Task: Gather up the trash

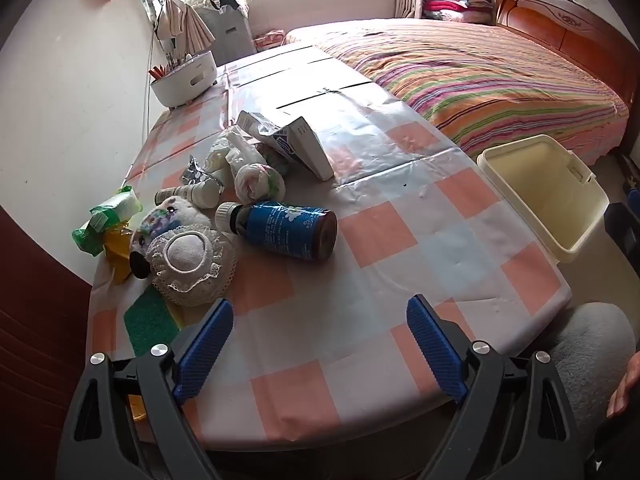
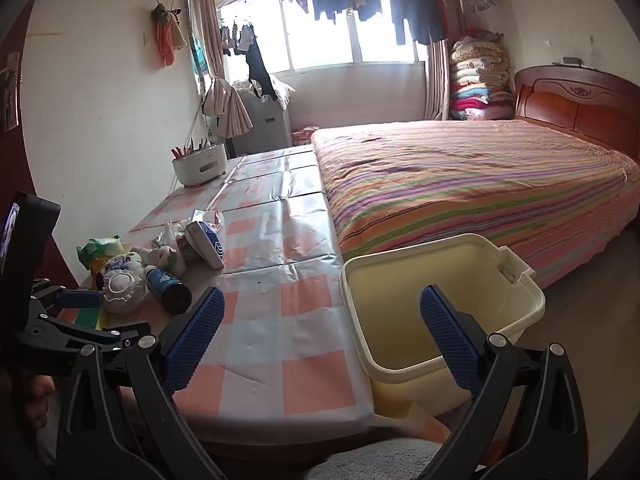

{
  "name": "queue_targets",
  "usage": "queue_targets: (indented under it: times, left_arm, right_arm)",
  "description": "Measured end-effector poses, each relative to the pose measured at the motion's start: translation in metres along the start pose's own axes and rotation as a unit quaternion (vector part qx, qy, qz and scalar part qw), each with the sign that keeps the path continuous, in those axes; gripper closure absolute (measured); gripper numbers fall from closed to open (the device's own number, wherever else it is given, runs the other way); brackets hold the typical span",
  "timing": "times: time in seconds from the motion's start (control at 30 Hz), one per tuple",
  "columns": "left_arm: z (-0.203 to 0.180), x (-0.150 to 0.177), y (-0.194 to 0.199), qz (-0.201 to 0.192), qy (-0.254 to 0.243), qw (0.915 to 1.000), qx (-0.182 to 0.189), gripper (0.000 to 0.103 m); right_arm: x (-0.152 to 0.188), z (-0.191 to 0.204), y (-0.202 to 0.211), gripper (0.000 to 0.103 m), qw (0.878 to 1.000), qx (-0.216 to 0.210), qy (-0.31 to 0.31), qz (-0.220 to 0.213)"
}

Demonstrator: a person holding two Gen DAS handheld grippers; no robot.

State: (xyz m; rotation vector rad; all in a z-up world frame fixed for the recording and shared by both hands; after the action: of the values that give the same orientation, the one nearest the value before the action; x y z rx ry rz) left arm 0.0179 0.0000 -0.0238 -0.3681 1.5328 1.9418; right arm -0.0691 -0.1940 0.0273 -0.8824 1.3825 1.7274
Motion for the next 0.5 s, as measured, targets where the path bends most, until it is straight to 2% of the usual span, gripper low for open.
queue_targets:
  times: [0.5]
  left_arm:
    - [-0.001, 0.0002, 0.0001, 0.001, -0.005, 1.0, -0.006, 0.017]
  right_arm:
    - [-0.001, -0.0001, 0.0007, 0.006, 1.0, 0.0, 0.0, 0.0]
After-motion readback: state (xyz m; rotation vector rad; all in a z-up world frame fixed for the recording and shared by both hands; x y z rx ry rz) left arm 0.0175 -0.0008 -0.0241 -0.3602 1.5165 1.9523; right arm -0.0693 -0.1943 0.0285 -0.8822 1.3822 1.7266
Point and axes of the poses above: each gripper's, at about its wrist camera, not at the fingertips, and y roughly against the way its jaws point, z to its left, x to its underside, the point moved 3 cm from there along -y, roughly the way its jaws point, and after that the axes turned 8 degrees about -x, right-handed, at the moved point
